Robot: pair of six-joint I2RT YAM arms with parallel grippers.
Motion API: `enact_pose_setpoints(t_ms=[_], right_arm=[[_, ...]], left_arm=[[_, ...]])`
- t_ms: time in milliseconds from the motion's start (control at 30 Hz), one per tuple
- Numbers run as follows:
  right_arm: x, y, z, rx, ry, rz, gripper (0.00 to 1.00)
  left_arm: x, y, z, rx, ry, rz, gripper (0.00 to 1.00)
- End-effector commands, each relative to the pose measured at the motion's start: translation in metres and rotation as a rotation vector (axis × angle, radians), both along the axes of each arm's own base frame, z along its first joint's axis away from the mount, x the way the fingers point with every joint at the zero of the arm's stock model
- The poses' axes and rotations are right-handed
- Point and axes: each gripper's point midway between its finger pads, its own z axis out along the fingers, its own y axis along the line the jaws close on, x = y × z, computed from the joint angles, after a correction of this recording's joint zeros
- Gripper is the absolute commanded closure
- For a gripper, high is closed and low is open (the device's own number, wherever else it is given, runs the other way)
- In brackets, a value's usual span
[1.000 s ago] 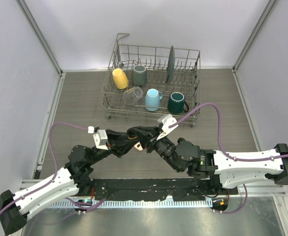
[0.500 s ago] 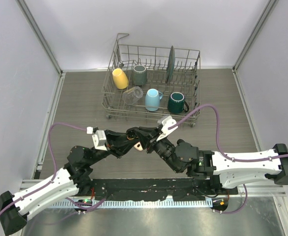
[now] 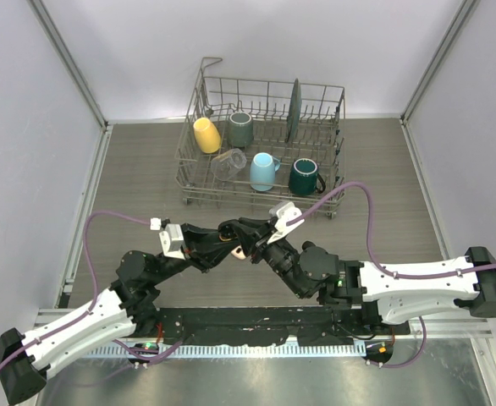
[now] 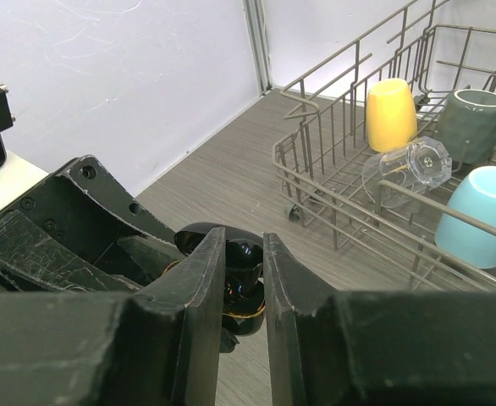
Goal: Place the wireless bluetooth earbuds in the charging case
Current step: Place the earbud in the charging case.
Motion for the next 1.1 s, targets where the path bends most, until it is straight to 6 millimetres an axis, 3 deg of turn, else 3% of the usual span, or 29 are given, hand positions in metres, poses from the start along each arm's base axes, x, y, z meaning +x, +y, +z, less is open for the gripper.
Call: enact_pose_setpoints(t_ms=[0,367,1067], right_arm=[[0.001,0.000,0.002,0.025,-0.008,-0.013,0.99],[0.002,-0.003,0.004,-0.002,-0.041,-0.014,0.99],[-0.011,0.003,-0.012,-0.123,-0.139,0.104,0.99]], left_arm=[[-0.007,0.005,0.037,-0.094,-0.064,-0.019,1.00],[-0.008,0.007,0.040,-0.111,-0.062,-0.016,1.00],[0.005,0.021,0.046,-0.170,-0.050,0.087,1.00]])
